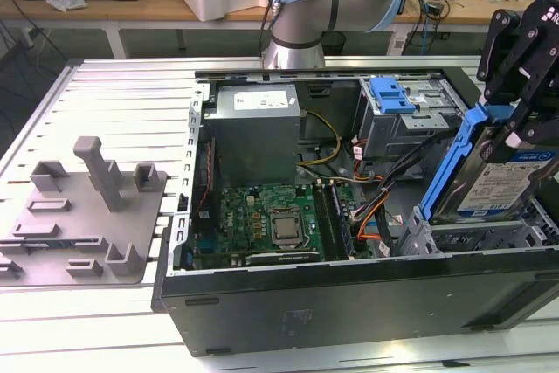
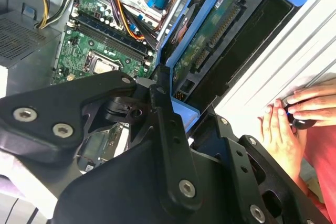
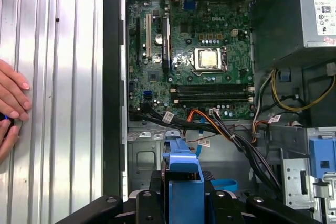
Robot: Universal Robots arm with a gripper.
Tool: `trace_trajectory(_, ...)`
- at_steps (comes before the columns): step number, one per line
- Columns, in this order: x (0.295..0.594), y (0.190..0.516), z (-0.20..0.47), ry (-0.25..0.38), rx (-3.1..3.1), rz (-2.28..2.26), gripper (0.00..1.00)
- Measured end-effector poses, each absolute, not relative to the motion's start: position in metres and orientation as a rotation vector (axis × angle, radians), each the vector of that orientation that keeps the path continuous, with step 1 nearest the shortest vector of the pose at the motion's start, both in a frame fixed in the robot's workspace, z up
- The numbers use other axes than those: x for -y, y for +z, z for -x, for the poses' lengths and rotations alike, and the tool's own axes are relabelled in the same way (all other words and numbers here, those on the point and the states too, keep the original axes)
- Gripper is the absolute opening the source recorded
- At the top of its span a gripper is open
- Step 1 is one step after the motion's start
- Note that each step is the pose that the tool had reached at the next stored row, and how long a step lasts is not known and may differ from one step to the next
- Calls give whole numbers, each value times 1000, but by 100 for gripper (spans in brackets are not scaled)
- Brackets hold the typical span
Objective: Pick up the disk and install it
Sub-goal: 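Insert the disk into the insertion slot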
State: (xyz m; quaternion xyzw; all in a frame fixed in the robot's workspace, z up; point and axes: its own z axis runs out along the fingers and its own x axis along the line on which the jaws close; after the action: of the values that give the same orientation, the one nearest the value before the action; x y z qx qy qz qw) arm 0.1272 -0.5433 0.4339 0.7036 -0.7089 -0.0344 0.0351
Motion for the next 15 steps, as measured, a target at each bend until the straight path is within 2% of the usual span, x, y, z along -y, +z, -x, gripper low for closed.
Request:
trace_trajectory(11,544,431,-127,-106,2179,-2163,37)
trace_trajectory(15,544,445,-127,-106,2174,-2167,37)
